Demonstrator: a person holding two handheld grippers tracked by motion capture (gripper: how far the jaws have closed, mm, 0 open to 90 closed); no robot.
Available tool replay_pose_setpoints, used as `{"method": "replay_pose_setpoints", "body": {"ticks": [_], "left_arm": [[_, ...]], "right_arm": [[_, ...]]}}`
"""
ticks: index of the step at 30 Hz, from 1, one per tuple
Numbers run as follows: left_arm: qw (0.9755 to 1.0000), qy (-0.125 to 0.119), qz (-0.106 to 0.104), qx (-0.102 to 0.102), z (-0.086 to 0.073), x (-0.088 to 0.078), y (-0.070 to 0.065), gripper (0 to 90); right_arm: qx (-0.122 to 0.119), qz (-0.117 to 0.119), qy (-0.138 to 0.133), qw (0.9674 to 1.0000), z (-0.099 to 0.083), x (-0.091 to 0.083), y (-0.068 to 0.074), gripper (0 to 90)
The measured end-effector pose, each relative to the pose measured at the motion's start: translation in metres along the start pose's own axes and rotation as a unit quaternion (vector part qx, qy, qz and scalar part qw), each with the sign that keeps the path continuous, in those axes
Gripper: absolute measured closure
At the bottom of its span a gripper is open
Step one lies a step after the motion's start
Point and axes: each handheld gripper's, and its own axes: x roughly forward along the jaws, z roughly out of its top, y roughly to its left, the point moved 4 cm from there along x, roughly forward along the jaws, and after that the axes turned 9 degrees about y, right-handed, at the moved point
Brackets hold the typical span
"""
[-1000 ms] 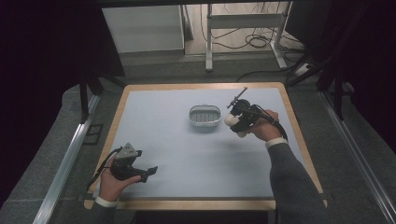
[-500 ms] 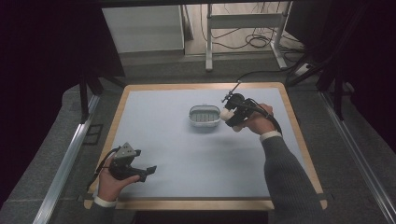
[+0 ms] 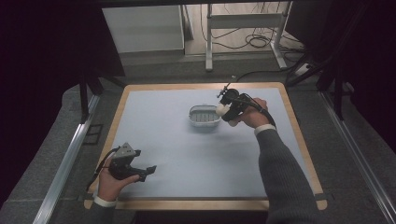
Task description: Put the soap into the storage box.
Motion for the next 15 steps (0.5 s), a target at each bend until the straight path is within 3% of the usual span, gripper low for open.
{"method": "replay_pose_setpoints", "body": {"ticks": [15], "left_arm": [[1.0,-0.004,-0.002,-0.005,-0.001,-0.002,0.003,7.2]], "right_arm": [[-0.014,-0.001,0.003,0.9999,0.024,0.008,0.0,49.9]]}}
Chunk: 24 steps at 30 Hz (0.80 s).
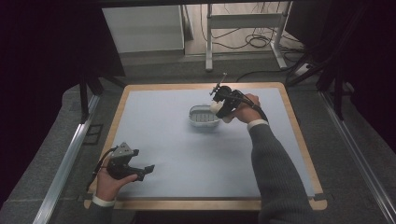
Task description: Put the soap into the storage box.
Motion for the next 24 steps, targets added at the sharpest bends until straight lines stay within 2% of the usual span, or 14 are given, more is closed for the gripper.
{"method": "replay_pose_setpoints", "body": {"ticks": [12,17,24], "left_arm": [[1.0,-0.001,0.001,-0.004,-0.001,0.0,0.002,7.2],[1.0,0.0,0.0,-0.005,-0.002,0.001,0.003,7.2],[1.0,0.001,-0.001,-0.005,-0.001,0.001,0.003,7.2]], "right_arm": [[-0.014,0.002,0.0,0.9999,0.012,0.004,-0.002,49.9],[-0.024,-0.006,-0.003,0.9997,0.019,0.009,-0.002,49.9],[-0.05,-0.006,0.007,0.9987,0.032,0.019,0.0,49.9]]}}
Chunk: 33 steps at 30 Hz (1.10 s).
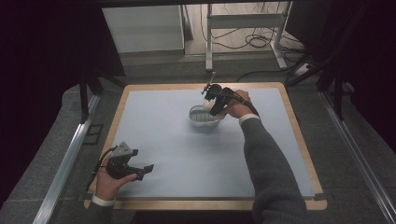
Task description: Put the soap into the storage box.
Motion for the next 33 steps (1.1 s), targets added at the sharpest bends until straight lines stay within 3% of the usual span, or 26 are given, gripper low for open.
{"method": "replay_pose_setpoints", "body": {"ticks": [14,16,21,33], "left_arm": [[1.0,-0.004,-0.005,0.001,0.001,-0.002,-0.001,7.2],[1.0,-0.002,-0.005,0.001,0.0,-0.002,-0.001,7.2],[1.0,-0.003,-0.006,0.004,0.001,-0.001,-0.002,7.2],[1.0,-0.002,-0.005,0.004,0.001,-0.001,-0.002,7.1]], "right_arm": [[-0.05,-0.003,0.011,0.9987,0.029,0.017,0.01,49.9],[-0.048,-0.003,0.019,0.9987,0.031,0.019,0.012,49.9],[-0.07,-0.008,0.026,0.9972,0.033,0.026,0.014,49.8],[-0.077,-0.008,0.048,0.9958,0.032,0.044,0.012,49.1]]}}
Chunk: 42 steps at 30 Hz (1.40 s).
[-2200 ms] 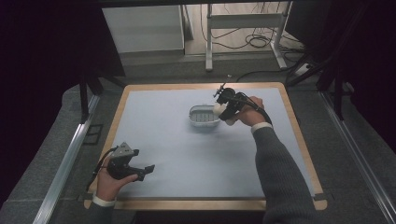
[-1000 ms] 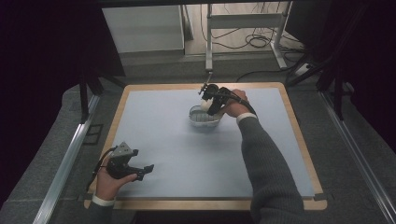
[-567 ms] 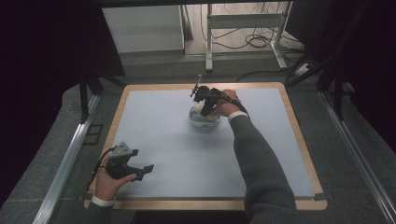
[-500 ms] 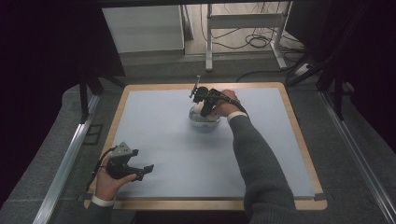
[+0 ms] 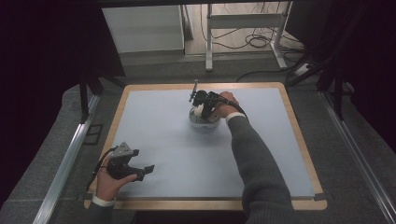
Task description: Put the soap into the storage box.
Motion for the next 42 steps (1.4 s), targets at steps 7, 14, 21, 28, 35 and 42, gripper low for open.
{"method": "replay_pose_setpoints", "body": {"ticks": [7,14,21,28,35,42], "left_arm": [[1.0,0.001,-0.001,0.001,0.0,0.001,0.0,7.1],[1.0,0.003,-0.001,0.001,0.0,0.003,-0.001,7.1],[1.0,0.006,-0.001,0.004,0.0,0.004,-0.003,7.1],[1.0,0.002,0.001,0.003,0.0,0.003,-0.002,7.1],[1.0,-0.001,0.004,-0.001,0.001,0.001,-0.002,7.1],[1.0,0.001,0.005,0.0,0.001,0.002,-0.002,7.1]], "right_arm": [[0.023,0.005,-0.022,0.9995,0.001,0.0,0.004,41.6],[0.084,0.007,-0.077,0.9935,-0.001,-0.016,0.003,32.7],[0.129,-0.007,-0.133,0.9826,-0.016,-0.034,0.009,28.4],[0.176,-0.013,-0.176,0.9684,-0.051,-0.044,0.02,25.8],[0.203,-0.018,-0.197,0.959,-0.097,-0.041,0.038,24.3],[0.23,-0.011,-0.221,0.9479,-0.141,-0.034,0.058,23.2]]}}
